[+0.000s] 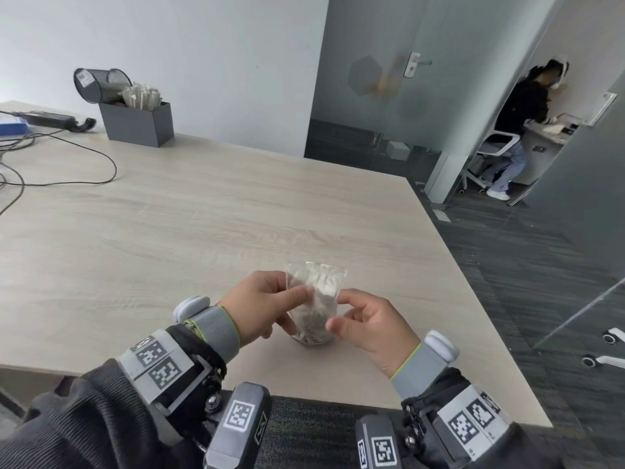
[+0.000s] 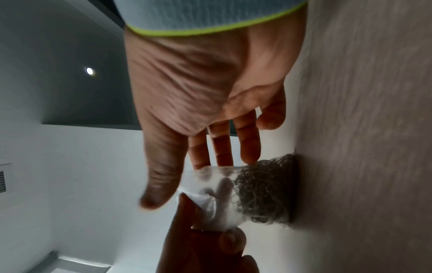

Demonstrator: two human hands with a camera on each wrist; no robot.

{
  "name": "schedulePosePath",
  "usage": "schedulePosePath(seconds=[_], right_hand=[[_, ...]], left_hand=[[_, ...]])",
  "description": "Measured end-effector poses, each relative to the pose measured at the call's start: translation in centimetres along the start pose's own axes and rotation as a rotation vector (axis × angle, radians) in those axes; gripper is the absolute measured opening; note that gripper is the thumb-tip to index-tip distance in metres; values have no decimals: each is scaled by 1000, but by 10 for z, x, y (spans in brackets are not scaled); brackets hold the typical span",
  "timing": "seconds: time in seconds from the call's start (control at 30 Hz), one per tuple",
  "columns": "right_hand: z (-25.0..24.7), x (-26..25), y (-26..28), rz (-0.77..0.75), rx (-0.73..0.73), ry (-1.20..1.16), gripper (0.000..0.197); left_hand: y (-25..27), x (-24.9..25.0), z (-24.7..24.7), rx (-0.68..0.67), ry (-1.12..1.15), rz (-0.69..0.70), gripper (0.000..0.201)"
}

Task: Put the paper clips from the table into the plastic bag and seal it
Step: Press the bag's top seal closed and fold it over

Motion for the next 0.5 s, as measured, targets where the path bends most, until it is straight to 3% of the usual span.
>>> schedulePosePath(seconds=[0.1,0.2,0.27,0.33,0.5], right_hand=[[-3,0,-3,51,65,39,9],[-10,-3,-10,34,133,-62,12],[-15,-4,-15,19,167,-122,15],[-17,1,-19,19,183,-172,17],[-14,19,-16,94,199,-120,10]], left_hand=[[-5,0,3,-29,82,8,20],[-11,9,1,-38,1,62,12],[-16,12,-8,36,-41,91,4],[-20,13,-18,119,-56,110,12],[-24,-5,-15,109,-255,27,12]])
Point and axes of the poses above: each hand's wrist, its own y-axis away from the middle knuckle, its own z-axis out of the palm, x = y × z, the point moved 10 cm from there along -y, towards the middle knuckle, and after that the axes turned 14 degrees about -x, right-handed, at the moved point
